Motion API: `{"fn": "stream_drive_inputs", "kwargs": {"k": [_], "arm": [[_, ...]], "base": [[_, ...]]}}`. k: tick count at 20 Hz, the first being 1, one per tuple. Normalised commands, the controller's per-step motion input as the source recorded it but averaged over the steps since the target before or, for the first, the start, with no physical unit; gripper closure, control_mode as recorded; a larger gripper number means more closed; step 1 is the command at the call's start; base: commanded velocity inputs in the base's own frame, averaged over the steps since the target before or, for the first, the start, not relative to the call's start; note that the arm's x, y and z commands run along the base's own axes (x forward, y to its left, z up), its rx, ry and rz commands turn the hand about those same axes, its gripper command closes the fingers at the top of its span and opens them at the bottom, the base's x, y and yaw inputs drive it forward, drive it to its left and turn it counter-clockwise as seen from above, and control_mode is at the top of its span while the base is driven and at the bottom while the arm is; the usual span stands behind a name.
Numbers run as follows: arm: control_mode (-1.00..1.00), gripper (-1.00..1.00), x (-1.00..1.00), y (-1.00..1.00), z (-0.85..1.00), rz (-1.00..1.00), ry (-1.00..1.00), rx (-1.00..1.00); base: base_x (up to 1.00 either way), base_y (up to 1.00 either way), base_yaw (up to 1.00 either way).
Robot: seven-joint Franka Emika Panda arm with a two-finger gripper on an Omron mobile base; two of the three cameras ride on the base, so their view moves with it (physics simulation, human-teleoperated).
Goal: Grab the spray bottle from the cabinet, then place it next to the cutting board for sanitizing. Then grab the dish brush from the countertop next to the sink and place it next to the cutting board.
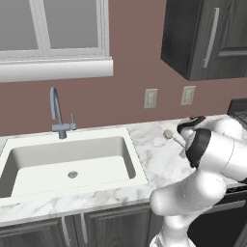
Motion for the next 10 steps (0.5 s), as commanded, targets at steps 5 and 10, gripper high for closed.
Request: {"fn": "stream_drive_inputs", "kwargs": {"k": [5, 10], "arm": [[-1.00, 1.00, -0.59, 0.00, 0.83, -0.06, -0.17, 0.00], [-1.00, 1.00, -0.57, 0.00, 0.84, -0.03, -0.08, 0.00]], "base": [[0.00, 0.00, 0.00], [0.00, 0.00, 0.00]]}}
